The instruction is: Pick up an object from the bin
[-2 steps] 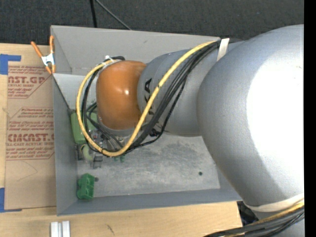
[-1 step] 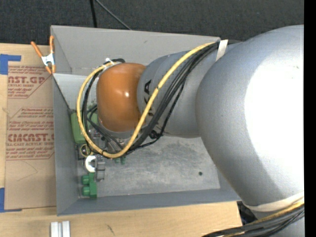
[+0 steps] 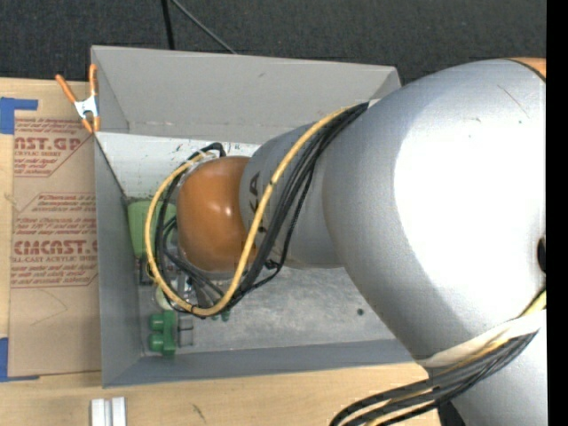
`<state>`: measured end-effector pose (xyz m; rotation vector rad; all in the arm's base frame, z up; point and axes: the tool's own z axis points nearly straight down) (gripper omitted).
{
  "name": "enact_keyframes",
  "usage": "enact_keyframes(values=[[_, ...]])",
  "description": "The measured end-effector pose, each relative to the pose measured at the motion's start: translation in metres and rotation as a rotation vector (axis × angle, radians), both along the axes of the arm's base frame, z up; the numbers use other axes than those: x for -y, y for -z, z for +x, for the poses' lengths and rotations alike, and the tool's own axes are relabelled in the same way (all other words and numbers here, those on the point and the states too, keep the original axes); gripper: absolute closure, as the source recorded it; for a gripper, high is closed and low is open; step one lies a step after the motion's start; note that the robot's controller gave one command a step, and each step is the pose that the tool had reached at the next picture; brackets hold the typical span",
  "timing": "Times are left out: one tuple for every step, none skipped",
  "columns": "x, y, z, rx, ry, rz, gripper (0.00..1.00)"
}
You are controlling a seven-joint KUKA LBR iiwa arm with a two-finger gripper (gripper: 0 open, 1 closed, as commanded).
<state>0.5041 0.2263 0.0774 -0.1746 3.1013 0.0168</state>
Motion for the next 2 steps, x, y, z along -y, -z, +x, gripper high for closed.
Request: enact_keyframes(values=[[-0.002, -0.006, 0.004, 0.013, 0.001, 0.007, 1.0], [0.001, -0.048, -0.022, -0.031, 0.035, -0.009, 1.0]])
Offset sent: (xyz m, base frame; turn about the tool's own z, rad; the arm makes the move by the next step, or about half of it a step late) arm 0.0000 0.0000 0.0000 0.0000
